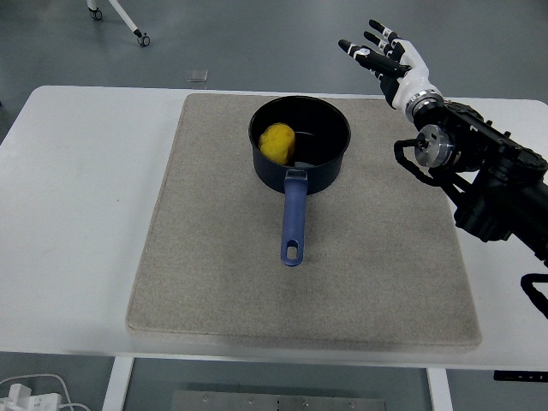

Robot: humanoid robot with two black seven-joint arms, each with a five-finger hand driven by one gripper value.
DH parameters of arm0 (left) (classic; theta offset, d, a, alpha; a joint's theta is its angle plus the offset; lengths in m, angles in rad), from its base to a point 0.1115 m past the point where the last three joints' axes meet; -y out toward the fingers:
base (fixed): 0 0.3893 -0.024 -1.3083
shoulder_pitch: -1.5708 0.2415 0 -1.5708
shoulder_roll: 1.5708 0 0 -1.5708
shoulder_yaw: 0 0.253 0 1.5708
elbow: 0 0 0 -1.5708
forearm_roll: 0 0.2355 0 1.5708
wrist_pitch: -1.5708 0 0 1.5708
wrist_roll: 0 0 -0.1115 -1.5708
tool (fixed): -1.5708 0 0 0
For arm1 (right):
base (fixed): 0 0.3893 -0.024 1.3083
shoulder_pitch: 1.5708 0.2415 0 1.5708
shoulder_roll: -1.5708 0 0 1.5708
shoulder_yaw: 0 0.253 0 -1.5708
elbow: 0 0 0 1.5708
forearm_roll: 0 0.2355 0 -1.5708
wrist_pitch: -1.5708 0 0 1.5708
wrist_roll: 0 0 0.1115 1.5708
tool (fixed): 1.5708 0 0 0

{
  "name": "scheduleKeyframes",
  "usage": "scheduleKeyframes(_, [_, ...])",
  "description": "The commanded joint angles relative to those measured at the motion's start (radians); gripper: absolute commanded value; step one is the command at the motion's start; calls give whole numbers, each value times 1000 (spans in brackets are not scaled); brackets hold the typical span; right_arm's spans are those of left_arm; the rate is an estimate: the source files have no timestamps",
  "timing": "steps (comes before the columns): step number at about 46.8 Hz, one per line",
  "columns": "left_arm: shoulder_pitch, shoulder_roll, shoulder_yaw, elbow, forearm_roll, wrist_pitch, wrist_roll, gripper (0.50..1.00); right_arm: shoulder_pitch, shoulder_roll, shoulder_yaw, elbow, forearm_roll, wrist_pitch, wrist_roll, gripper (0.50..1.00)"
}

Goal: Put the potato in the blue pot

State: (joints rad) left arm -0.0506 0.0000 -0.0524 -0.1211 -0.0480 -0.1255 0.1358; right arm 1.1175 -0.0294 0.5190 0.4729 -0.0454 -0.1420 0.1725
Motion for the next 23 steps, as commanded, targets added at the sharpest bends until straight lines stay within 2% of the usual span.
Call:
scheduleKeyframes(1, [0, 0, 2, -2, 0, 0, 1, 999, -1, 0, 26, -42, 68, 1, -36, 917])
scheduleKeyframes(8, [0, 0, 2, -2, 0, 0, -1, 999, -7, -4, 27, -74, 159, 12, -64, 917])
scheduleKeyframes(18, [0, 0, 0, -2, 0, 0, -1, 999, -5, -15, 29, -148, 170, 10, -48, 919])
scheduleKeyframes(23, [0, 0, 2, -2, 0, 0, 1, 999, -7, -46, 27, -148, 170, 12, -5, 919])
